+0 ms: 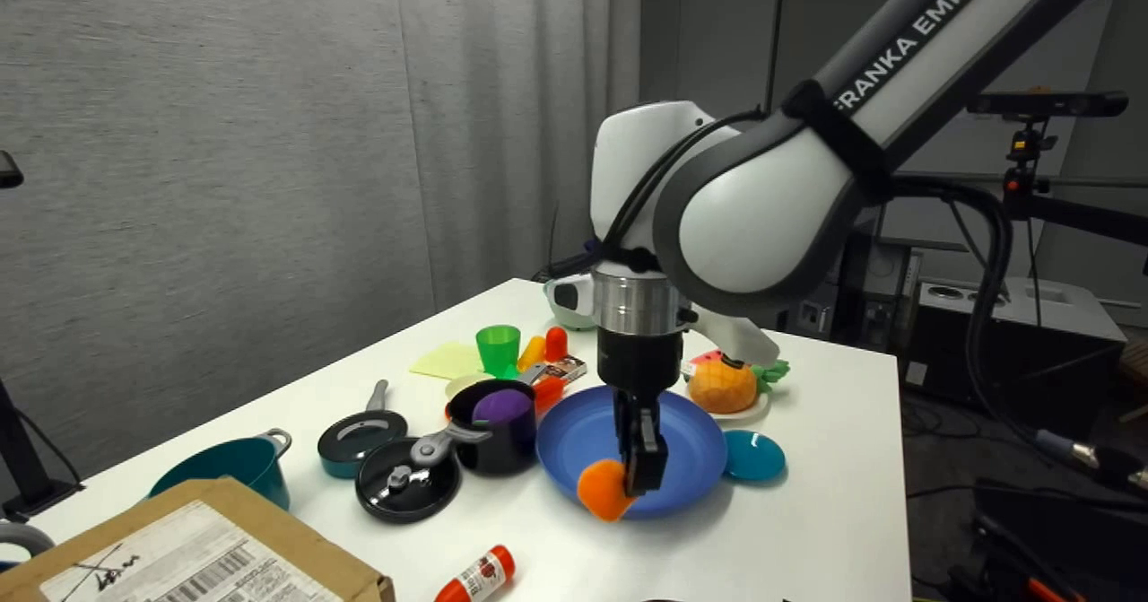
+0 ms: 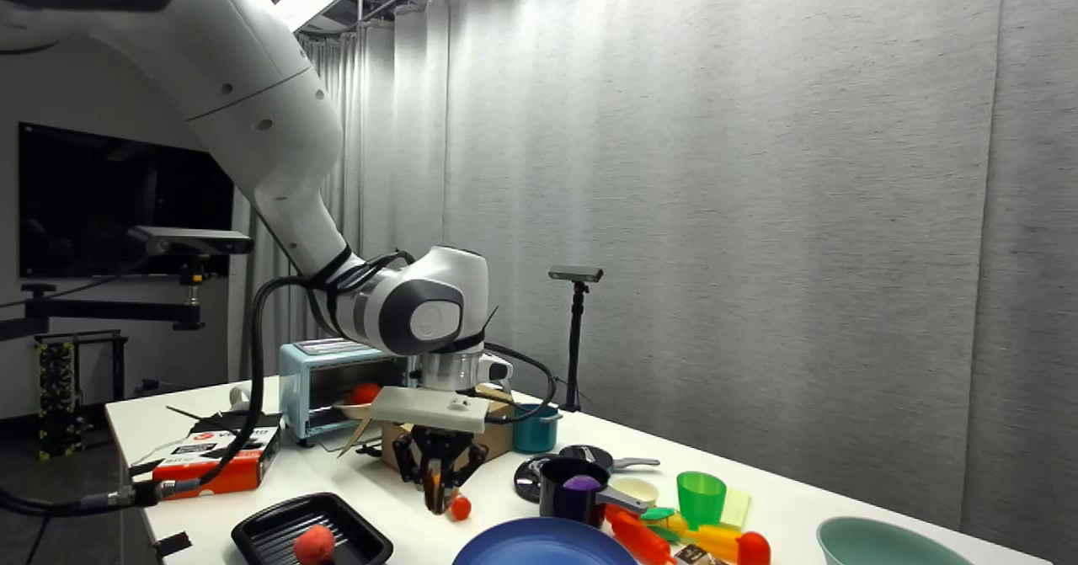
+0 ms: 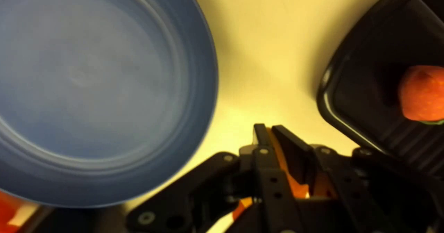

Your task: Put the pineapple and watermelon plushies on the white plate, then the purple plushie in the black pot and the orange plushie on the table

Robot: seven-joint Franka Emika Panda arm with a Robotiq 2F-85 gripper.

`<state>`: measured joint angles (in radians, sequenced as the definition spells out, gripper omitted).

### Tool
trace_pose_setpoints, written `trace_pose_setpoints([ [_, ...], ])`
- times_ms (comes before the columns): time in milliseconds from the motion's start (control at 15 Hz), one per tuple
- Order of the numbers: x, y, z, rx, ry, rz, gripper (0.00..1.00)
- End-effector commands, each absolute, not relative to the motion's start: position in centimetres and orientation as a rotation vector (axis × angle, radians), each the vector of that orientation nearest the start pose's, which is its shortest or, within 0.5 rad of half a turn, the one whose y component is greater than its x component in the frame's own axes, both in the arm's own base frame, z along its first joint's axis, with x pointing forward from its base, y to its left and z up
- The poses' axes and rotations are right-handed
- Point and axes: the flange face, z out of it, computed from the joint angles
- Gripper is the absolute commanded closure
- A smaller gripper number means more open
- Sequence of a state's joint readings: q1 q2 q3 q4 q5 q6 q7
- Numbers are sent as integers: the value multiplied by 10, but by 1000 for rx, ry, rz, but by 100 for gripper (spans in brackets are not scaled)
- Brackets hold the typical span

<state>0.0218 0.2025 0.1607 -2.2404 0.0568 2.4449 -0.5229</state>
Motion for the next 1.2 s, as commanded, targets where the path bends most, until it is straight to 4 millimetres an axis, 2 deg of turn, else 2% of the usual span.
trace_pose_setpoints([
  [0, 545, 102, 292, -2691, -1079, -42, 97],
  [200, 554, 92, 295, -2518, -1112, 32, 97],
  [333, 558, 87, 288, -2442, -1107, 164, 97],
  [467, 562, 99, 264, -2369, -1089, 282, 97],
  [667, 568, 116, 226, -2378, -1019, 356, 97],
  [733, 565, 101, 224, -2387, -1008, 373, 97],
  [933, 560, 106, 199, -2362, -1019, 456, 97],
  [1133, 555, 108, 194, -2345, -1072, 511, 97],
])
